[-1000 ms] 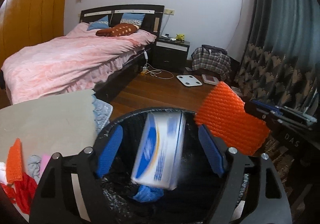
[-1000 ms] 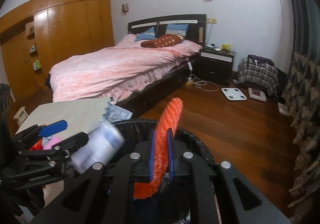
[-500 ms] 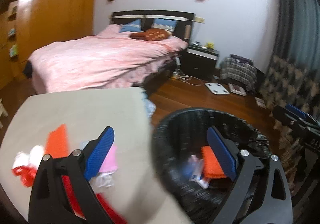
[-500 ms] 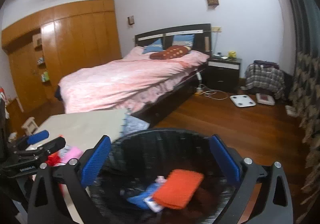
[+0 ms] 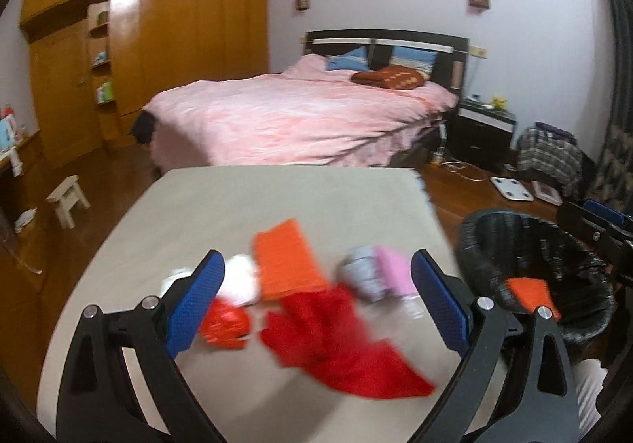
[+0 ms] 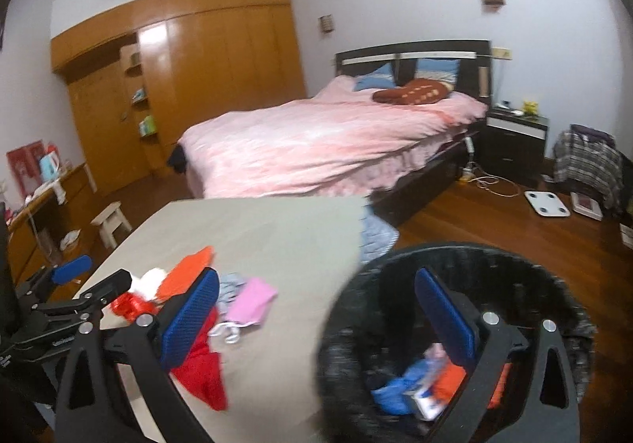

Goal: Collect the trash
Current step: 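Move both tools back over the remaining trash on the table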

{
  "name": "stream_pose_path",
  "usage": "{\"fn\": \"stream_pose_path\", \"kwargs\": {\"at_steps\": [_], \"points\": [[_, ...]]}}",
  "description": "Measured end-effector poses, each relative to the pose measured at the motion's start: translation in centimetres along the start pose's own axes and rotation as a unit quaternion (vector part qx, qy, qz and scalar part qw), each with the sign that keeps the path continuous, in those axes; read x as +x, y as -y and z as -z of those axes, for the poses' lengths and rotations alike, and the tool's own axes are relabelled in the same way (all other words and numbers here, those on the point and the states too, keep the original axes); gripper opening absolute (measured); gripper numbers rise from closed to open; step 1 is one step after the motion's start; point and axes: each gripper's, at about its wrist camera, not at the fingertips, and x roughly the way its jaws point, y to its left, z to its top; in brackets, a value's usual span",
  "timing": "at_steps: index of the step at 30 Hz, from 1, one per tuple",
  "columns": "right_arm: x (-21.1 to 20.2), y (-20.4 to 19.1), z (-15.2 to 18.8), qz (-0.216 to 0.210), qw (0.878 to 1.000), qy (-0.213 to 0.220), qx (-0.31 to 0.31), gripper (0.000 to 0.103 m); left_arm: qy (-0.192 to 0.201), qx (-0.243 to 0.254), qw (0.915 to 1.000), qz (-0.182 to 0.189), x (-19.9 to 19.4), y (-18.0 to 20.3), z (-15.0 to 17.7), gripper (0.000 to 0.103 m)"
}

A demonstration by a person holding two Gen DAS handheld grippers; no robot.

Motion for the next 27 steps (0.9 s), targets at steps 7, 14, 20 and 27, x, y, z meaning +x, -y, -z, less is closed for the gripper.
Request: {"fn": "stream_pose_path", "kwargs": {"at_steps": [7, 14, 20, 27], "points": [[2.9, -4.2, 1.5, -0.025, 0.999, -0.020, -0.024, 0.097, -0.009, -0.003, 0.9987, -0.050, 0.4, -4.7, 2.0, 0.093], [5.9, -6.3, 3.0, -0.030, 0.997, -0.045, -0.054, 0.097, -0.027, -0.026, 0.9970, -0.067, 1.9, -7.5, 3.2, 0.093], [8.6, -7.0, 3.7, -0.029, 0.995, -0.074, -0.064, 0.077, -0.038, -0.029, 0.9963, -0.071, 3.1, -8.4, 4.0, 0.093], [12.0, -7.0, 4.2, -0.020, 0.992, -0.111, -0.061, 0.055, -0.044, -0.036, 0.9961, -0.068, 4.1, -8.5, 4.2, 0.093]]}}
